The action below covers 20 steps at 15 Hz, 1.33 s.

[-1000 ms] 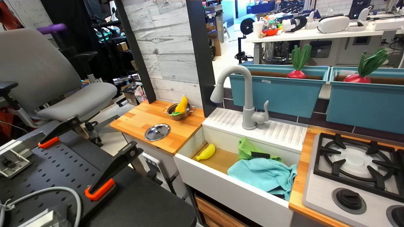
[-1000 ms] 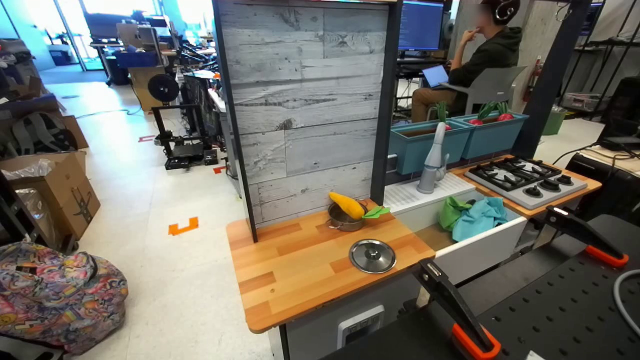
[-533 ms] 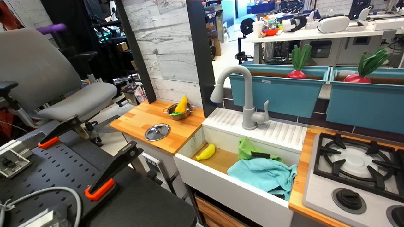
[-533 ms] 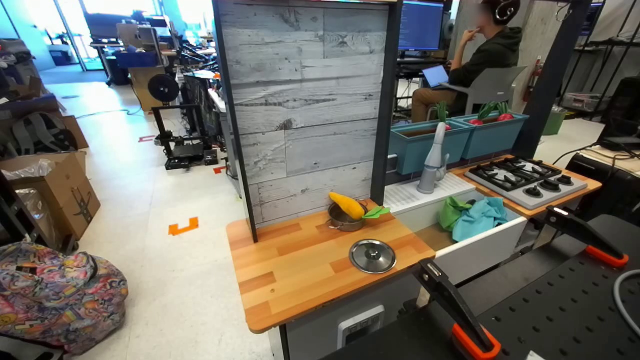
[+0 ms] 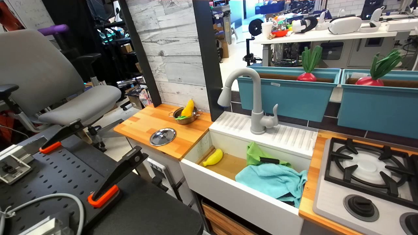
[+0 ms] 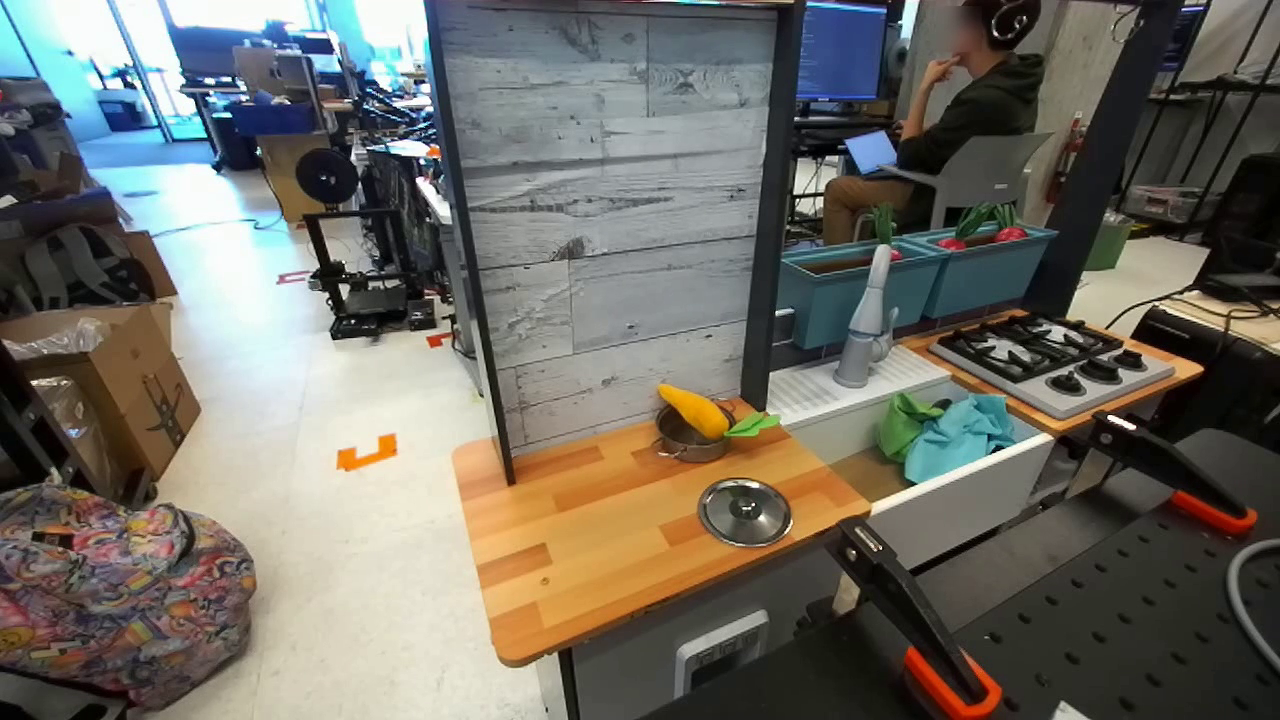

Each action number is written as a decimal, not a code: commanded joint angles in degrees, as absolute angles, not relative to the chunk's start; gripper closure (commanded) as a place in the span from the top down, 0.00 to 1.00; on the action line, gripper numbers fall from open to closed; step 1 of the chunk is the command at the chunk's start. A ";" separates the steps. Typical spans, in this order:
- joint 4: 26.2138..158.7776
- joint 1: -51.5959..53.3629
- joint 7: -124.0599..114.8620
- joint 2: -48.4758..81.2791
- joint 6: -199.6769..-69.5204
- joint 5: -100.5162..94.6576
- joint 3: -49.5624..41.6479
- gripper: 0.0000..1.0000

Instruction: Move the nozzle to the left.

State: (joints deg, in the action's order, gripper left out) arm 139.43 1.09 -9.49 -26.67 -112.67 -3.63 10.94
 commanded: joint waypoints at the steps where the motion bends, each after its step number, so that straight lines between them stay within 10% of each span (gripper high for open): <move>1: 139.32 2.29 -9.94 -26.55 -112.51 -4.15 9.89 1.00; 20: 140.94 -1.97 -10.87 -22.88 -123.76 -11.58 6.79 1.00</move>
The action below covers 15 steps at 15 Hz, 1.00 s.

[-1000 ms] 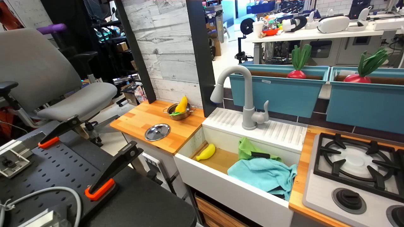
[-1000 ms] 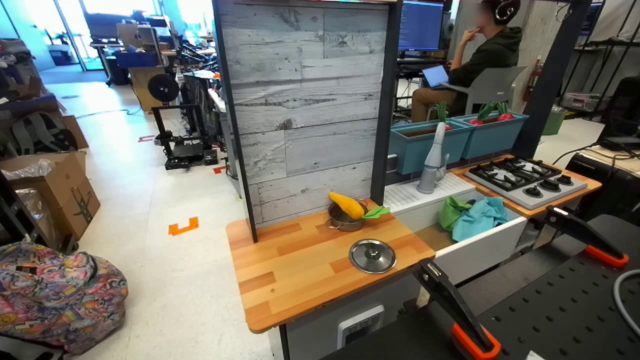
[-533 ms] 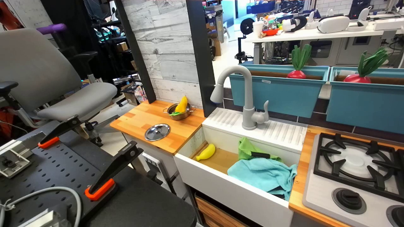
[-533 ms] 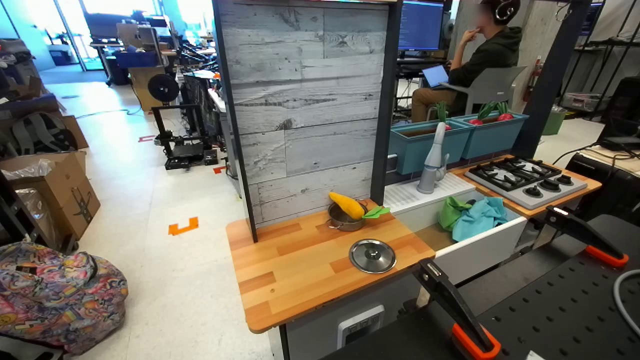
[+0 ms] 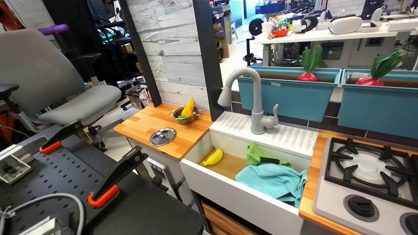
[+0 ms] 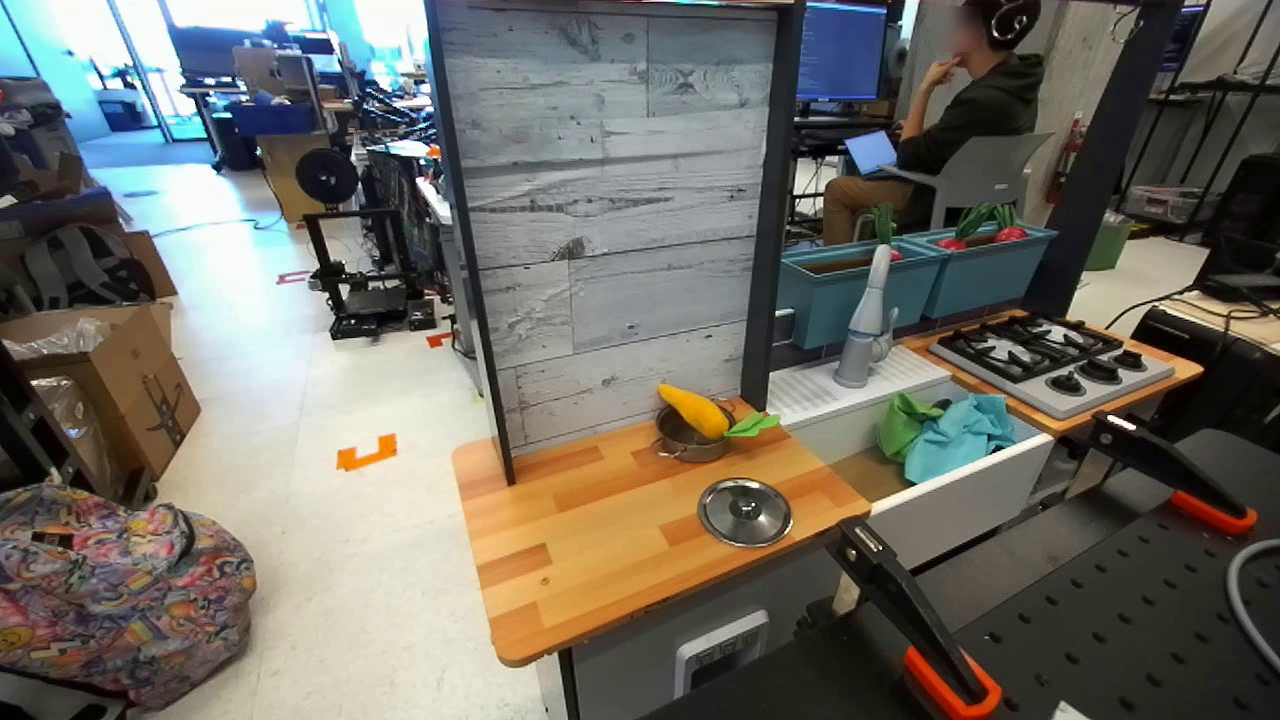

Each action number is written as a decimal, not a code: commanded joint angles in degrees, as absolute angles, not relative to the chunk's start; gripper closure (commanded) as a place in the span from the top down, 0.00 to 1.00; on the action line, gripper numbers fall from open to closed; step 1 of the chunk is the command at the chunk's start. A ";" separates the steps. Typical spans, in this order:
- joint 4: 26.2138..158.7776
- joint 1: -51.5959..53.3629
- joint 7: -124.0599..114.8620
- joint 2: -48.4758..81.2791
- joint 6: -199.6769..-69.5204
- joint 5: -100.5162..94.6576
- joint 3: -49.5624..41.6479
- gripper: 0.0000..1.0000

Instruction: Move the nozzle to the left.

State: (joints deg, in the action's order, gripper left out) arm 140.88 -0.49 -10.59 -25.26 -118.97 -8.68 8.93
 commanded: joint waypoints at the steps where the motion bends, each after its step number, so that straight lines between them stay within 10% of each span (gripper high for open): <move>1: 140.94 -2.57 -10.78 -22.09 -125.26 -12.00 5.93 1.00; 15: 141.31 -9.67 -7.68 -8.52 -144.12 -7.01 -7.97 1.00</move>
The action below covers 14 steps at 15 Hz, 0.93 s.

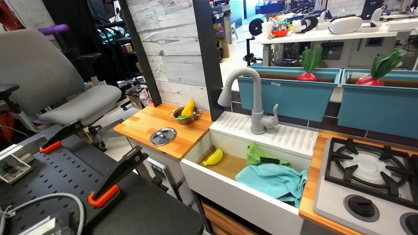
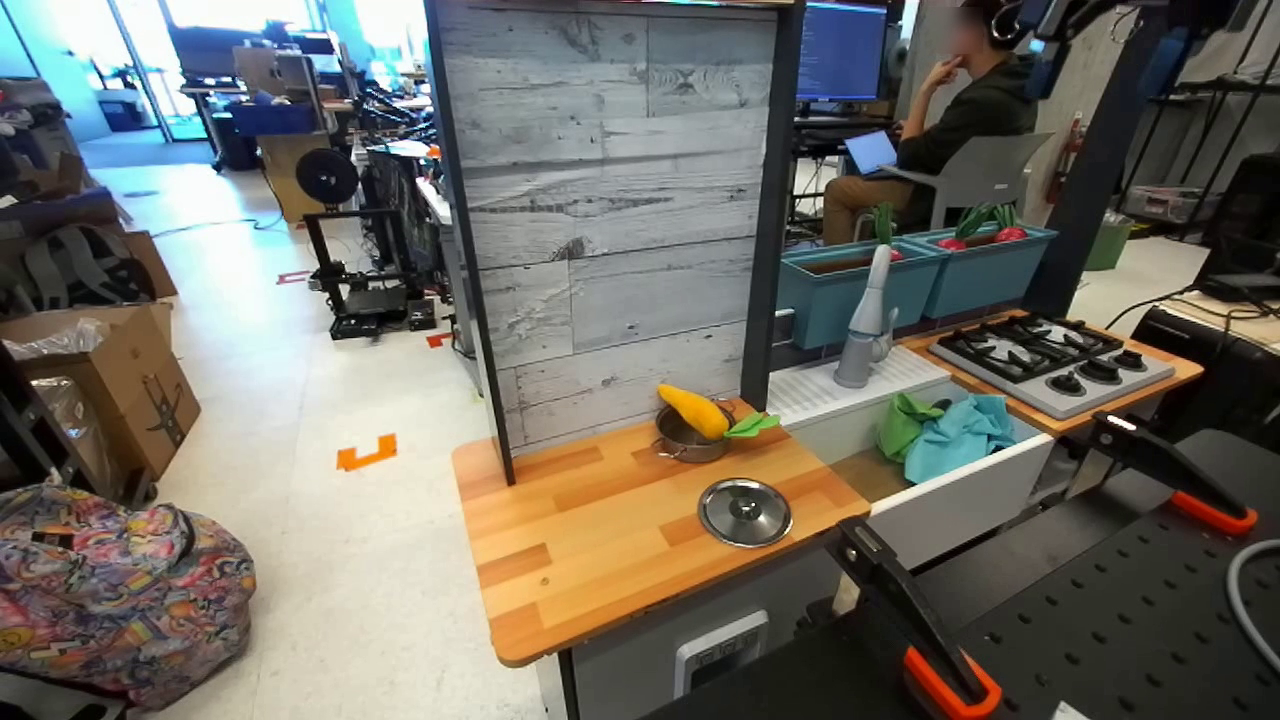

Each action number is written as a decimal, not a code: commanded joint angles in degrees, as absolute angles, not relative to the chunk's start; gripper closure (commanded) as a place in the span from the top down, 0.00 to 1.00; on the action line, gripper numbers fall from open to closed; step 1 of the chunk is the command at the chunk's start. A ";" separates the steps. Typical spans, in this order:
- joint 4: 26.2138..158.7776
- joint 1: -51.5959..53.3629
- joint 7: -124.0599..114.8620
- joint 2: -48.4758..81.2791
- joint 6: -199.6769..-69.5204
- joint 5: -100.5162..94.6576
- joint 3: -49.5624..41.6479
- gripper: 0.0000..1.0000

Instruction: Move the nozzle to the left.

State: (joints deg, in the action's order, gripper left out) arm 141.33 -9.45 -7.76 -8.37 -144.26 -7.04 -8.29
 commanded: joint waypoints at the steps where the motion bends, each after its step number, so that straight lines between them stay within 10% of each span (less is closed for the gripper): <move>1: 140.87 -10.00 -7.25 -7.04 -144.20 -6.82 -8.53 1.00; 14: 138.78 -9.10 -6.42 -1.39 -147.02 -2.99 -8.18 1.00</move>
State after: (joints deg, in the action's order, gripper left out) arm 140.78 -9.74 -7.42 -6.17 -144.45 -6.21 -8.04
